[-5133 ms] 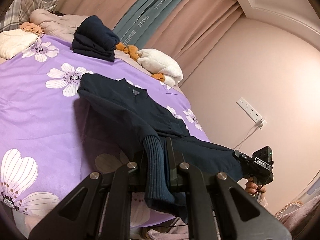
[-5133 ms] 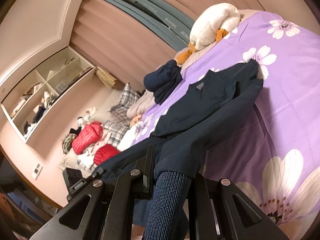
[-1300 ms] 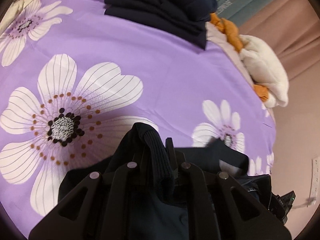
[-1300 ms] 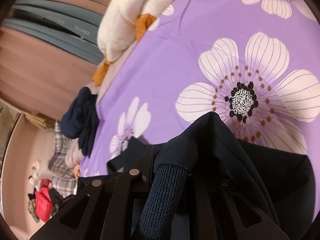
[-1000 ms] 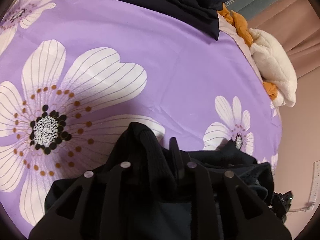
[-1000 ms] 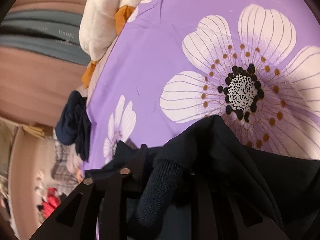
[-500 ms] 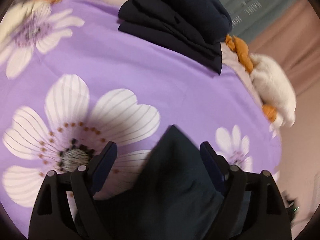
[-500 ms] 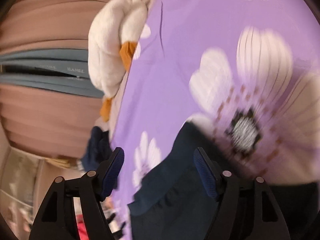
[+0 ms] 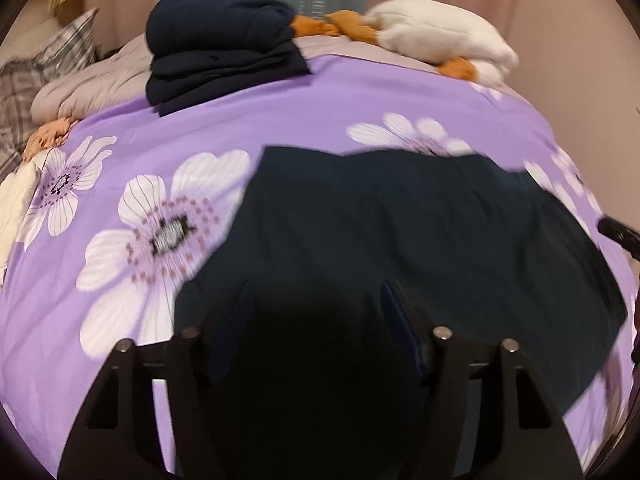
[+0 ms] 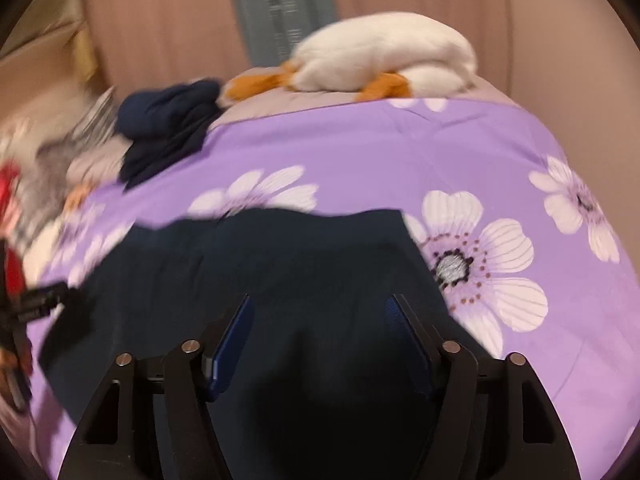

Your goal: Fold large clothes

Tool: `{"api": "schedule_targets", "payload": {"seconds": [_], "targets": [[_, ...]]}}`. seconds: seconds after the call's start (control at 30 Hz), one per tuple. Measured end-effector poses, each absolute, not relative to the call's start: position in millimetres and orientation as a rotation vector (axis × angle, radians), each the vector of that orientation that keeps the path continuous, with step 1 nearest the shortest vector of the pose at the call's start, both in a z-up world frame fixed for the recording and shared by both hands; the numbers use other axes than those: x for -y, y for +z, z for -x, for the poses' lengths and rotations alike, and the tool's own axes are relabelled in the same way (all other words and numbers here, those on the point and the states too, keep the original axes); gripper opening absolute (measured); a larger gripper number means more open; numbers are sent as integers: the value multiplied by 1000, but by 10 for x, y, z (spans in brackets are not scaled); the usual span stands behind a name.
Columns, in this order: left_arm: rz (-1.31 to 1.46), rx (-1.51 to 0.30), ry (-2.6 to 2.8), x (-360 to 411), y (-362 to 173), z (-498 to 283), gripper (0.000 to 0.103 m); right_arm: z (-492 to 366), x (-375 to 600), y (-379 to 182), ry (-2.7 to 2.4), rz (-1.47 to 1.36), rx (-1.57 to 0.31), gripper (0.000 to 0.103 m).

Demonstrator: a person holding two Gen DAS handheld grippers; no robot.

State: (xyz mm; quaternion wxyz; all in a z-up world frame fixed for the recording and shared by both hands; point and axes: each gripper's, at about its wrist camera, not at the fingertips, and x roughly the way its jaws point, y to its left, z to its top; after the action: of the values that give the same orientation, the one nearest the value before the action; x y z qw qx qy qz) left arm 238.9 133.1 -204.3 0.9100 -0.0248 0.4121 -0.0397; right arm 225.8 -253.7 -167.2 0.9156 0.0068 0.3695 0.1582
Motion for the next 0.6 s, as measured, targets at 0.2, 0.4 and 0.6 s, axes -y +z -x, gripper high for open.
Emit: {"api": "schedule_targets", "payload": {"seconds": [0.2,0.4,0.6], "targets": [[13,-903,-81,-1152,-2320,-2042,46,-2034,2520,-1990,289,53,-863,56],[72,-925,-106,-1196,-2459,-1867,46,-1792,2651,-2192,252,30,-920,56],[111,-927,-91,-1187,-2445,-1790,48,-1718,2772,-2206,250,-47,-931,56]]}}
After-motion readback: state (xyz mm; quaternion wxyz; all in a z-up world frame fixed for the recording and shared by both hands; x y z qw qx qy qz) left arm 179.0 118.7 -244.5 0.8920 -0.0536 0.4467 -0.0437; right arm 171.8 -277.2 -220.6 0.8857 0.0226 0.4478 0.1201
